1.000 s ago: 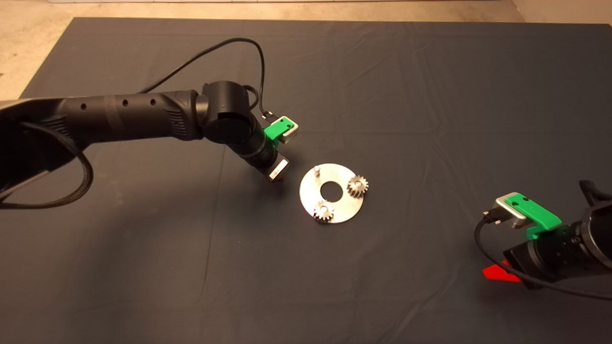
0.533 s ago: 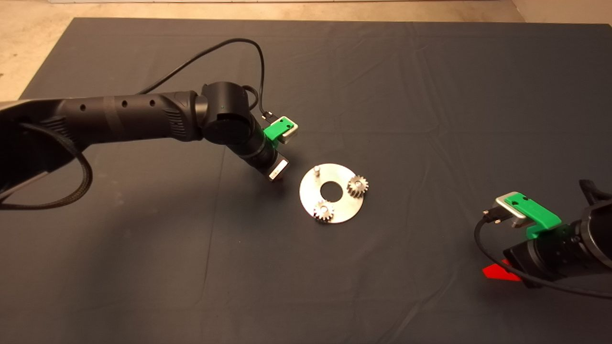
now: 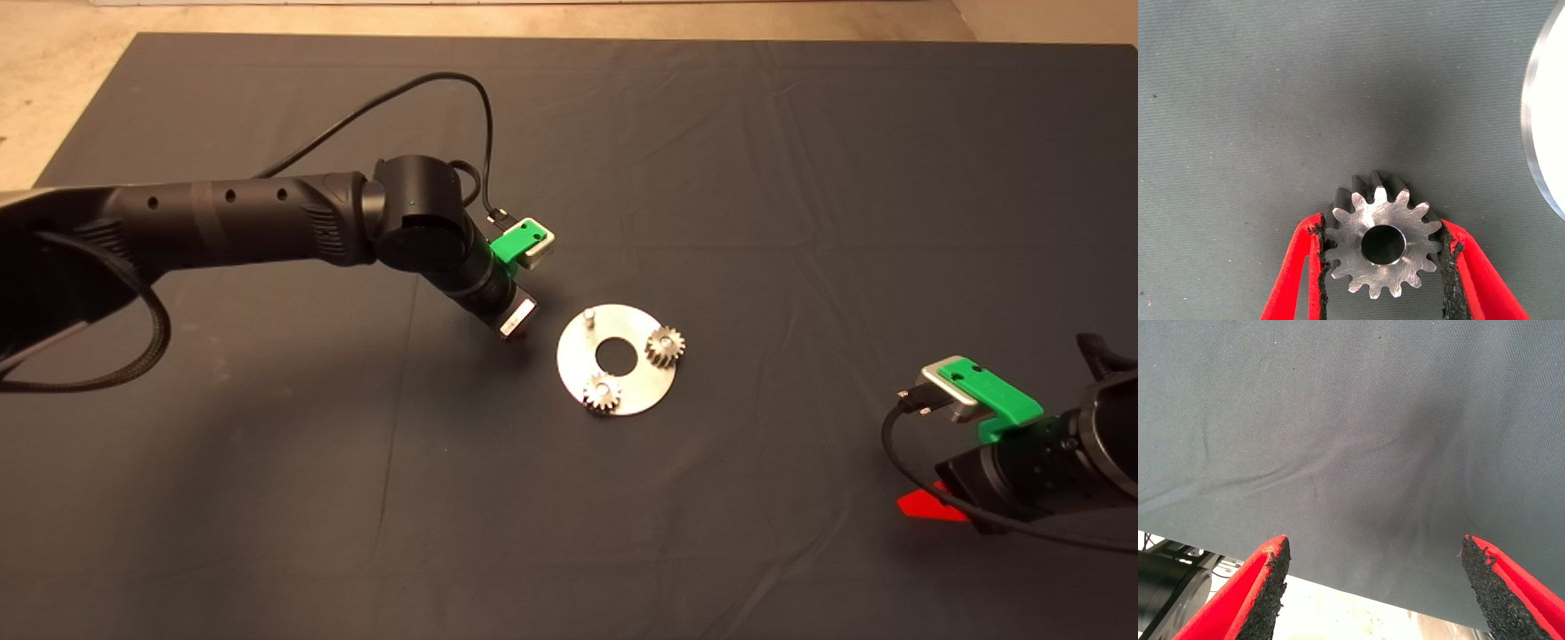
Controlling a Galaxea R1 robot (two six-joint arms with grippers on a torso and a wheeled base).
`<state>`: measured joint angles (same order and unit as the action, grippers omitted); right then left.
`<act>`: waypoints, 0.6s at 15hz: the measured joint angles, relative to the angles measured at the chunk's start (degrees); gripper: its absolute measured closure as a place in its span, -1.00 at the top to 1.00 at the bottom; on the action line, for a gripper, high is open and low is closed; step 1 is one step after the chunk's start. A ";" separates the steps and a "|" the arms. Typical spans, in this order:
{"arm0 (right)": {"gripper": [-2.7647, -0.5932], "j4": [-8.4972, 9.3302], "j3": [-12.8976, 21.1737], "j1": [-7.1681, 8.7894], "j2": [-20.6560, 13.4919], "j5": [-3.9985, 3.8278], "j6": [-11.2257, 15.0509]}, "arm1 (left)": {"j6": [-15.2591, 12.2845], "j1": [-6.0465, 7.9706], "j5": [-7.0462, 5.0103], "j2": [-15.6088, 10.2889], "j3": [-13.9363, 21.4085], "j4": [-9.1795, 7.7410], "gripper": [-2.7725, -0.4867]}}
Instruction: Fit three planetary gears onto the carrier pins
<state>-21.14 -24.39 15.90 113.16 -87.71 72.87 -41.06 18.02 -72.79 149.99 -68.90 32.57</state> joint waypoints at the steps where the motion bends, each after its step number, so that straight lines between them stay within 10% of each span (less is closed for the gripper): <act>1: 0.20 0.00 -0.02 0.02 0.02 0.00 0.00 | 0.00 -0.08 -0.04 -0.02 0.61 0.02 -0.75; 6: 0.20 0.00 -0.11 0.22 0.00 -0.02 -0.02 | -0.01 -0.99 -3.19 -0.29 7.09 -0.27 -0.81; 9: 0.20 0.00 -0.11 0.28 0.02 0.01 -0.02 | -0.23 1.59 -6.44 0.20 9.79 -0.99 -0.81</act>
<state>-21.14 -24.50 16.18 113.18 -87.70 72.85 -41.29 19.61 -79.23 150.19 -59.11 31.59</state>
